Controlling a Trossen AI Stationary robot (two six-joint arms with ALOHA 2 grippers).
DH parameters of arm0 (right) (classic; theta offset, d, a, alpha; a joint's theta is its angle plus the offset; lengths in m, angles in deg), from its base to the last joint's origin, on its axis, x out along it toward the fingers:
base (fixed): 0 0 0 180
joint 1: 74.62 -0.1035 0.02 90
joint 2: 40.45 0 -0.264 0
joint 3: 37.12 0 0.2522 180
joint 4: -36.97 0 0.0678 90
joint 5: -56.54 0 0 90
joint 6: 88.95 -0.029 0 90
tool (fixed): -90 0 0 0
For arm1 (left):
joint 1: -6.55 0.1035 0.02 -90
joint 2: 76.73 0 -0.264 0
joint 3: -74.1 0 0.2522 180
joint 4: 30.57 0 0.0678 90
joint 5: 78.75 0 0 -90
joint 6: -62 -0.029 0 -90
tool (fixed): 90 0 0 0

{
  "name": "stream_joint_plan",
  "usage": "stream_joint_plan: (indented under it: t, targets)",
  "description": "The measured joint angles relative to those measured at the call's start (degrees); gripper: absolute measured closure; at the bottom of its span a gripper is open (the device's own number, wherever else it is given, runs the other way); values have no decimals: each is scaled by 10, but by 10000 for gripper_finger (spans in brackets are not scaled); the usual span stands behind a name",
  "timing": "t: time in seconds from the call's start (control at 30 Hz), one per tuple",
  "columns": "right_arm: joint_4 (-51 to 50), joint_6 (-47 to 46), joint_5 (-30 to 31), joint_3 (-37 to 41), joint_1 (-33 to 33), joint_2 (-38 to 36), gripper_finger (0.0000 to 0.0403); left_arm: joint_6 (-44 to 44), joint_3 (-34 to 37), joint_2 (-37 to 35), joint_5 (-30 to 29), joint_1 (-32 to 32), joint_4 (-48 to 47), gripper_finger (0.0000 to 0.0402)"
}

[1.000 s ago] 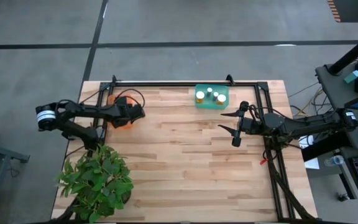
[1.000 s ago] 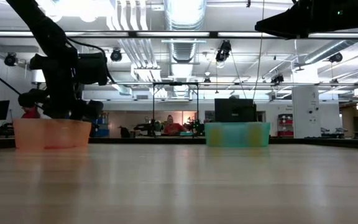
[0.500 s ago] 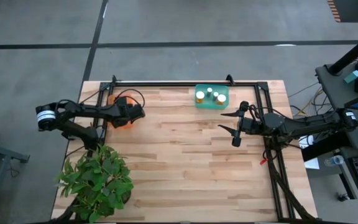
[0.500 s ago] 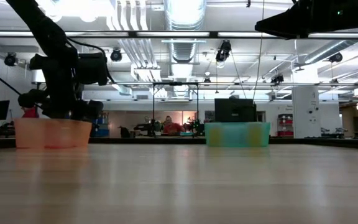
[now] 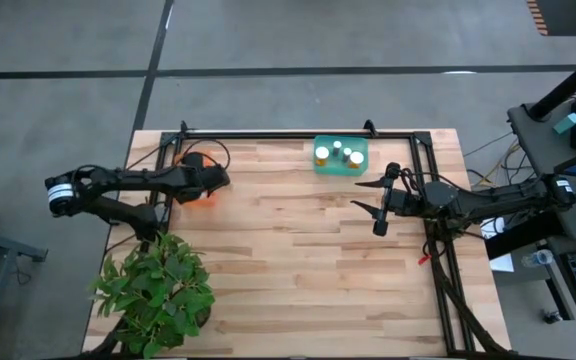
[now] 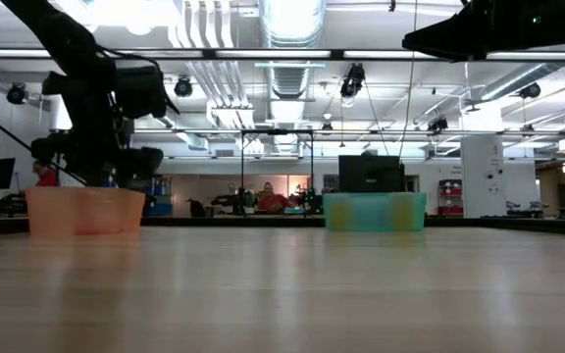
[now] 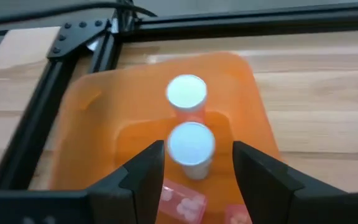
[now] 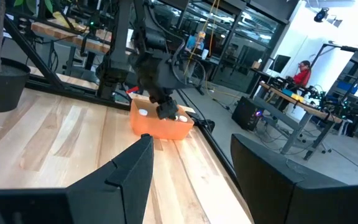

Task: Pick and place medicine bottles into bin by pill shape (circle, oval)
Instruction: Adjust the pink tablet bottle in the orange bin

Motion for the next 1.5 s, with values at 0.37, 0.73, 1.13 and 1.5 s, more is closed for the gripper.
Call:
stream_joint_plan:
  t: [0.37,0.73,1.13,1.5]
  targets:
    - [0,0,0,0,0,0,200,-16,-9,-104,0,-4,-45,230]
    - [3,24,-50,4,0,0,200,-106,-46,-162,-2,-88,-16,230]
    - [5,40,-50,14,0,-1,200,-269,-56,-141,65,-234,140,230]
    - [5,38,-45,14,0,-1,200,-226,-55,-3,237,-202,82,247]
